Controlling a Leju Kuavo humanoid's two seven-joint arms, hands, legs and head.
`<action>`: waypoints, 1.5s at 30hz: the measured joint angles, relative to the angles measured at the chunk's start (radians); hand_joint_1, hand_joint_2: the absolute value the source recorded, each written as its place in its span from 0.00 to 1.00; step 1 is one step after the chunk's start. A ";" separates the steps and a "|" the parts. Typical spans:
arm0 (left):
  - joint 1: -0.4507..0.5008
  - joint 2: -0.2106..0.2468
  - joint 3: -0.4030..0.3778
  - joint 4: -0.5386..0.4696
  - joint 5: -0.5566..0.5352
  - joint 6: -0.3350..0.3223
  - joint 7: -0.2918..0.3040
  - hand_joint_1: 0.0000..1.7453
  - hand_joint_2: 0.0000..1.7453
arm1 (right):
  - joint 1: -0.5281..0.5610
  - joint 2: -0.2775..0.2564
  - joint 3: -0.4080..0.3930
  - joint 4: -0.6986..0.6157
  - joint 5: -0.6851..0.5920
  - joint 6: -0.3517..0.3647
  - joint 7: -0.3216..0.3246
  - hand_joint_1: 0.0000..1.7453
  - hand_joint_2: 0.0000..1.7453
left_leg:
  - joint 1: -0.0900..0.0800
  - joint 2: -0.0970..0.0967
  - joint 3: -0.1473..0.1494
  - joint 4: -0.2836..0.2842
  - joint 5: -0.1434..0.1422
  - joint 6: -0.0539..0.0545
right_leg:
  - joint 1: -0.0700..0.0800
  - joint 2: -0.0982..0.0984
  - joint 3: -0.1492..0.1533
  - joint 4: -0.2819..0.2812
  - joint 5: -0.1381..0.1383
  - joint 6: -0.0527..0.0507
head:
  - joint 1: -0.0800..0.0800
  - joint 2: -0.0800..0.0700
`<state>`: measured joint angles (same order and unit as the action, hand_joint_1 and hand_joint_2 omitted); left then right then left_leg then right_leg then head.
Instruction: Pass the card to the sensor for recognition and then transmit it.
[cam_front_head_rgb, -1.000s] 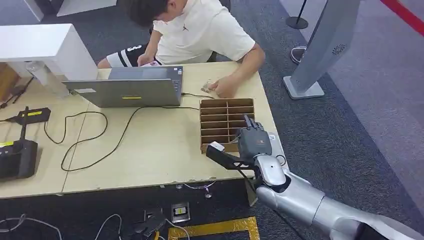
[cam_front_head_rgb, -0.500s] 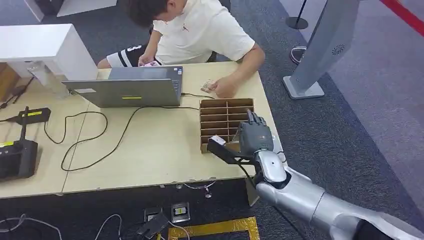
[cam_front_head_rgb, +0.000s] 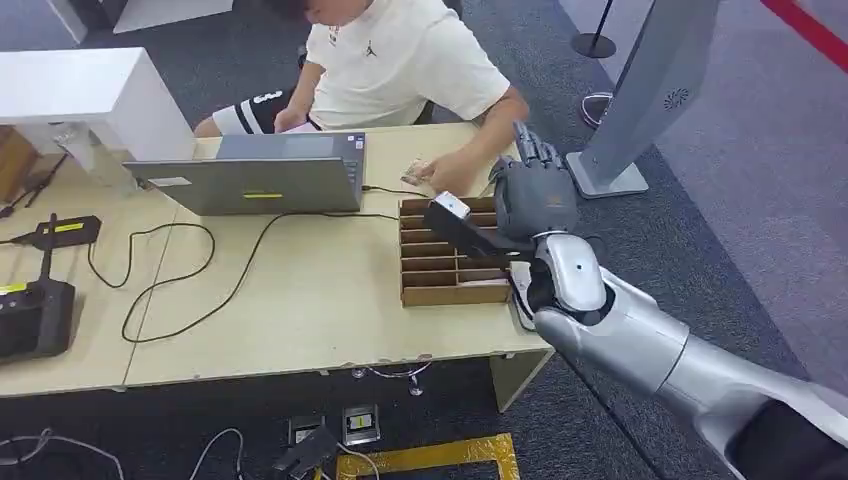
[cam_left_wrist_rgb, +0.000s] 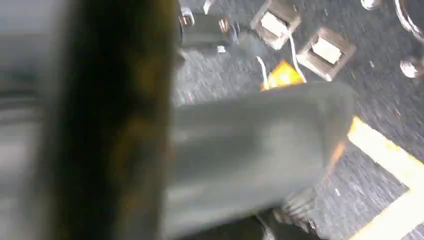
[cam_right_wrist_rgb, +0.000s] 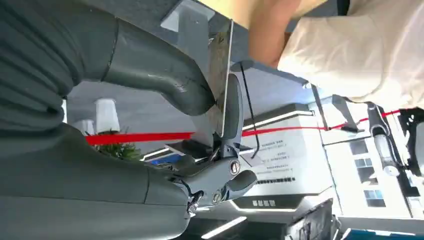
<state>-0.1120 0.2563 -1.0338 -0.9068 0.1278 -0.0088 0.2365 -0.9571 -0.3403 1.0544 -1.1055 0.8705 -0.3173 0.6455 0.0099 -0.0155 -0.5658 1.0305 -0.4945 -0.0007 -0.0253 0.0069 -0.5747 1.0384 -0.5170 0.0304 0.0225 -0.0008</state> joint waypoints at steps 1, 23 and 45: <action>-0.001 -0.001 0.000 0.001 0.003 0.000 -0.005 0.00 0.00 | -0.009 0.000 0.000 -0.004 0.002 0.012 0.000 1.00 1.00 | 0.000 0.000 0.000 0.000 0.000 0.000 | 0.000 0.000 0.000 0.000 0.000 0.000 | 0.000 0.000; -0.019 -0.018 -0.011 0.024 0.017 0.000 -0.022 0.00 0.00 | -0.216 0.149 0.119 0.117 -0.031 0.125 -0.014 1.00 1.00 | 0.000 0.000 -0.001 0.000 0.000 0.000 | 0.000 0.000 0.000 0.001 0.000 0.000 | 0.000 0.000; -0.006 -0.029 -0.001 0.046 -0.068 0.000 -0.031 0.00 0.00 | -0.235 0.174 0.222 0.285 -0.011 0.037 -0.004 0.00 1.00 | 0.000 0.000 0.000 0.000 0.000 0.000 | 0.000 0.001 -0.001 0.000 0.000 0.000 | -0.001 0.000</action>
<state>-0.1183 0.2270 -1.0345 -0.8606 0.0602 -0.0088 0.2056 -1.1917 -0.1664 1.2764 -0.8210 0.8591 -0.2801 0.6416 0.0100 -0.0155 -0.5661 1.0305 -0.4946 -0.0008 -0.0252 0.0075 -0.5753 1.0382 -0.5171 0.0304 0.0217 -0.0008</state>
